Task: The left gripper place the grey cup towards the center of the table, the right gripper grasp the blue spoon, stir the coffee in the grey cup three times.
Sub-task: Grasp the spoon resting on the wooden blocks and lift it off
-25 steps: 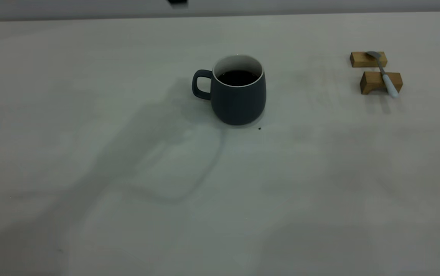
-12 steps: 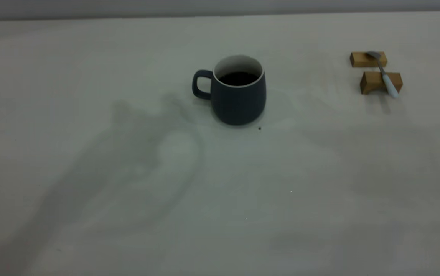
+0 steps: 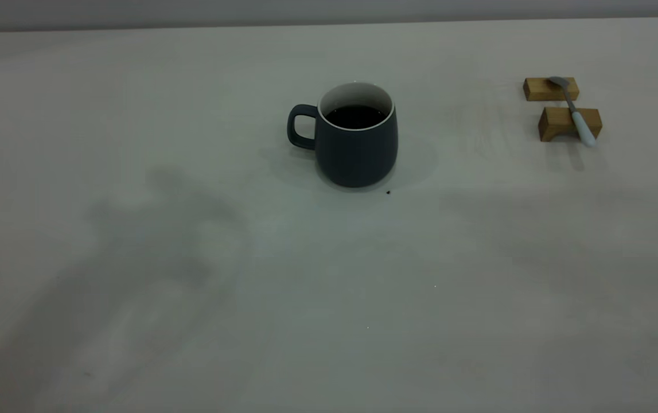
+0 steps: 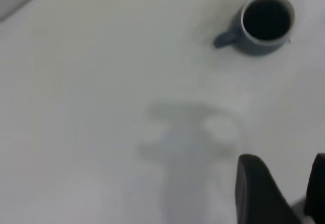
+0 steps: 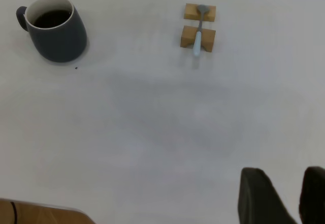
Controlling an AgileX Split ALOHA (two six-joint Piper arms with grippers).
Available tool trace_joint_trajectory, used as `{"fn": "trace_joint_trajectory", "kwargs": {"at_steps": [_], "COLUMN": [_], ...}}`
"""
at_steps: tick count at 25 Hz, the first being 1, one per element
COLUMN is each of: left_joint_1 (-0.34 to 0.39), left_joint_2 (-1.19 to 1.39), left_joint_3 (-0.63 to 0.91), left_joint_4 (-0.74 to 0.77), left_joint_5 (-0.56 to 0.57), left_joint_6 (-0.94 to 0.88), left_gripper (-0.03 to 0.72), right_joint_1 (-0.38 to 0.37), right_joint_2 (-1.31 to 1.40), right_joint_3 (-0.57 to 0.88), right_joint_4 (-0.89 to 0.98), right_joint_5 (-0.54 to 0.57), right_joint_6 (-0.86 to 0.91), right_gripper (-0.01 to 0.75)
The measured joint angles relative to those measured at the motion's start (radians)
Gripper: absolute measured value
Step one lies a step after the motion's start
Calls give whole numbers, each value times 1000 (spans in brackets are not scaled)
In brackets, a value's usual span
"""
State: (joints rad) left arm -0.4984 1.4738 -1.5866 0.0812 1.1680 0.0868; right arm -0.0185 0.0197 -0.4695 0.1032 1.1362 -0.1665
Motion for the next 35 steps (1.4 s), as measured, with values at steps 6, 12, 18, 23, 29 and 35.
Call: {"fn": "trace_joint_trajectory", "kwargs": {"at_steps": [6,12,18,23,29,35], "left_joint_1": [4,179,355,446,534,540], "left_joint_2": [-281,-590,-924,-1188,-1333,-1419], "left_joint_3": [360,697,930,1047,1080,1099], "left_joint_4": [-31,-105,-106,-99,-94,-95], "left_joint_5": [0,0,-4,-9,-30,-36], "left_joint_6": [-53,-87,-87,-87,-69,-65], "left_gripper": [312,312,312,312,312,312], "right_joint_1": [0,0,0,0,0,0], "right_joint_2": [0,0,0,0,0,-1], "right_joint_3": [0,0,0,0,0,0], "right_joint_4": [0,0,0,0,0,0], "right_joint_5": [0,0,0,0,0,0], "right_joint_6": [0,0,0,0,0,0], "right_gripper": [238,238,238,238,238,238]}}
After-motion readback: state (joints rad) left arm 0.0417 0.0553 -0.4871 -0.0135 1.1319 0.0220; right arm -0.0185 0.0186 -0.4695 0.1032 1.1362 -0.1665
